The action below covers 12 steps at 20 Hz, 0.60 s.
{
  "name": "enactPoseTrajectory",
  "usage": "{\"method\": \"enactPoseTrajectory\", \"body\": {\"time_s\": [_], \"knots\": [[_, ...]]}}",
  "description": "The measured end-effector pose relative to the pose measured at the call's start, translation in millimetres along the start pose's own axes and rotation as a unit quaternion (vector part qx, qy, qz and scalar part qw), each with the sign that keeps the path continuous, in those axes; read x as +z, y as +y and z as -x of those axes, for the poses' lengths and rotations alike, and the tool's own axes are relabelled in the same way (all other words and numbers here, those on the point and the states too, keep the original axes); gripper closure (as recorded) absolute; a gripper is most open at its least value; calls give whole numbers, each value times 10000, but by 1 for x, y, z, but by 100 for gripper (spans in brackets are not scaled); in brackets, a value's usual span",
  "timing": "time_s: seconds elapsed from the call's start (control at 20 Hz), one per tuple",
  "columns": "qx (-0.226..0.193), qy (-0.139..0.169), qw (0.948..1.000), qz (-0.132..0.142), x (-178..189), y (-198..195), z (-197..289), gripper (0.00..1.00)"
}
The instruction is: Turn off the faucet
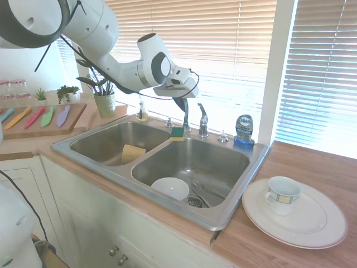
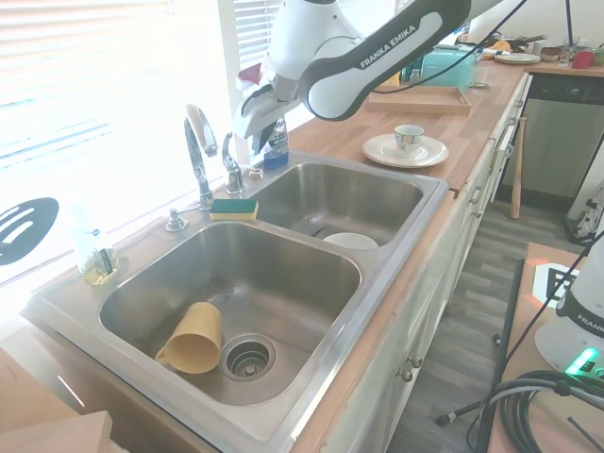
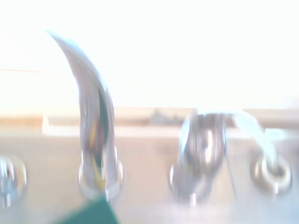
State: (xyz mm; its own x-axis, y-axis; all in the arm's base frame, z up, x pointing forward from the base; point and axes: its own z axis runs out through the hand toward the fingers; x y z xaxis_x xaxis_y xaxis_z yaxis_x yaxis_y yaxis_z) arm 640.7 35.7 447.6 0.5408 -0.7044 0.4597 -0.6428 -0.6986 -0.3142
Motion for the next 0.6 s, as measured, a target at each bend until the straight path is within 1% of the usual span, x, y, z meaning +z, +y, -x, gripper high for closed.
{"method": "enactPoseTrajectory", "body": {"time_s": [0.2, 0.35, 0.45, 0.6], "knots": [[44, 100, 9999, -104, -8, -22, -25, 100], [79, 123, 9998, -105, -6, -35, -45, 100], [107, 51, 9999, -83, 2, -41, -57, 100], [116, -119, 9998, 50, 25, -46, -67, 100]]}}
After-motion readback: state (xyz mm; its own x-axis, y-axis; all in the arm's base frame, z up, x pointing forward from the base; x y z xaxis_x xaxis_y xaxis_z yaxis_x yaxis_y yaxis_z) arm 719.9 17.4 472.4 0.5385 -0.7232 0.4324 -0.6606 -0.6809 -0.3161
